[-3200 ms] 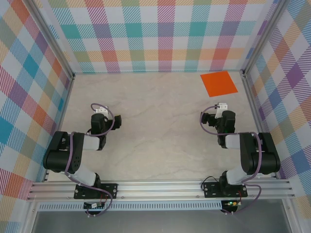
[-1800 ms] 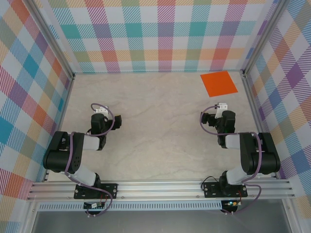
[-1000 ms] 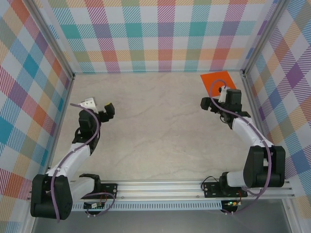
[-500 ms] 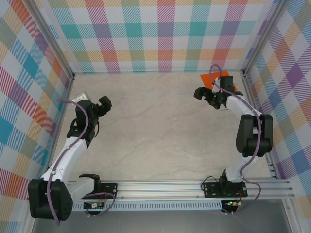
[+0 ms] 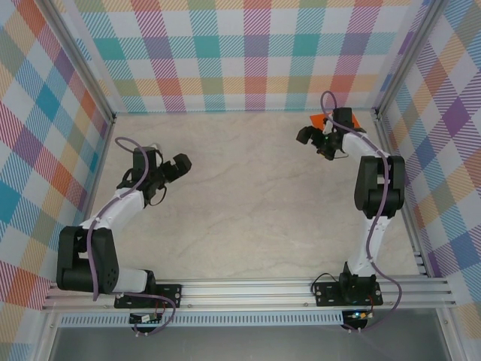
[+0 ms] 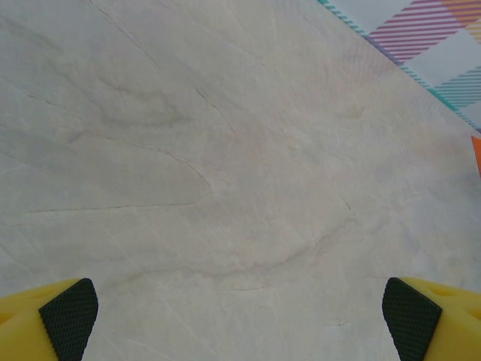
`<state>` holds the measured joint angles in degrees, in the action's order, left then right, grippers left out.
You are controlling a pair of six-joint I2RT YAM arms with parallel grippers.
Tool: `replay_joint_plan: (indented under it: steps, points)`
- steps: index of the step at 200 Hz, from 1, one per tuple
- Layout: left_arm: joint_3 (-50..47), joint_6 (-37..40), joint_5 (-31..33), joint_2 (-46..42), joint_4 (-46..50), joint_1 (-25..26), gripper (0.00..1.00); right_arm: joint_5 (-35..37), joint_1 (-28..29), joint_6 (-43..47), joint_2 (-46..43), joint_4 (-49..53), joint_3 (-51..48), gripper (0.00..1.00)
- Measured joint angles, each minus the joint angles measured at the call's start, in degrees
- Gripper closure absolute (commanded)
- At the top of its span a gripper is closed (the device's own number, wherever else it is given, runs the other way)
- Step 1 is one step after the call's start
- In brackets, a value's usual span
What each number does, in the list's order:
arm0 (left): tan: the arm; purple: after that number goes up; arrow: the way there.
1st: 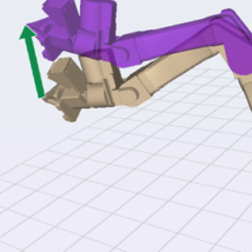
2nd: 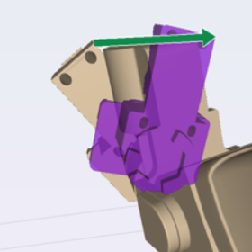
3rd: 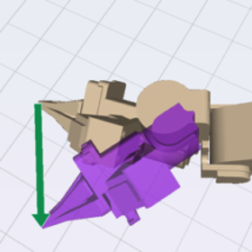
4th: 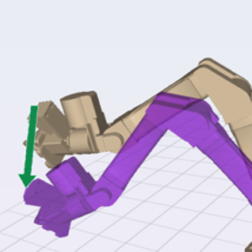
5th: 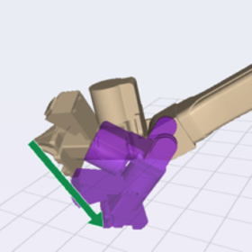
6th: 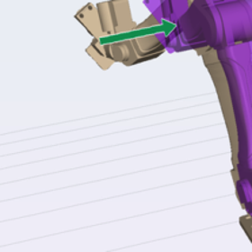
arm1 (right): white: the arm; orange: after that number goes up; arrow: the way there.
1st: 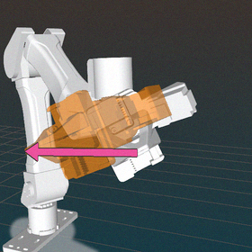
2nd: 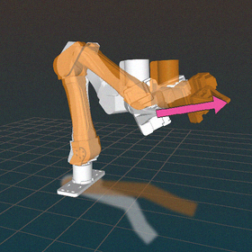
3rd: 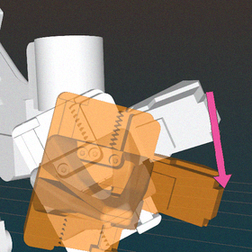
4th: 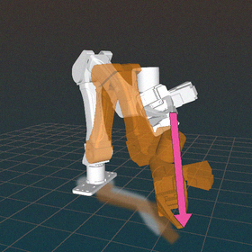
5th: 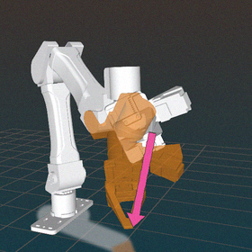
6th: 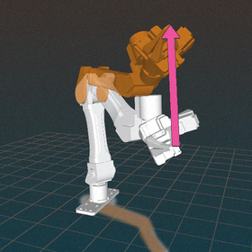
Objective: Fold a paper plane with a square sheet of paper (pick it up from the middle)
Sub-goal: Move the square sheet of paper to the center of the table.
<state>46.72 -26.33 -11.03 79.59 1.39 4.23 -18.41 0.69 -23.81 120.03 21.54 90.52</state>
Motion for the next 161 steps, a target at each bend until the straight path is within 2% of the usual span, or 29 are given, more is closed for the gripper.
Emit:
replay_joint_plan:
  steps: [25, 116, 161]
  points:
    - [1.7, 0.0, -1.8, 2.8, 0.0, 0.7, 0.0, 1.7, 0.0, -0.2, 2.6, 2.4, 4.1, 0.0]
    - [6.7, 1.3, -5.0, 10.5, 0.7, 6.0, 0.0, 9.1, -2.2, 0.3, 20.9, 17.4, 36.7, 0.0]
    - [6.8, 1.7, -5.0, 11.6, 1.7, 7.1, 0.0, 11.4, -2.6, -0.5, 25.7, 23.5, 40.6, 0.0]
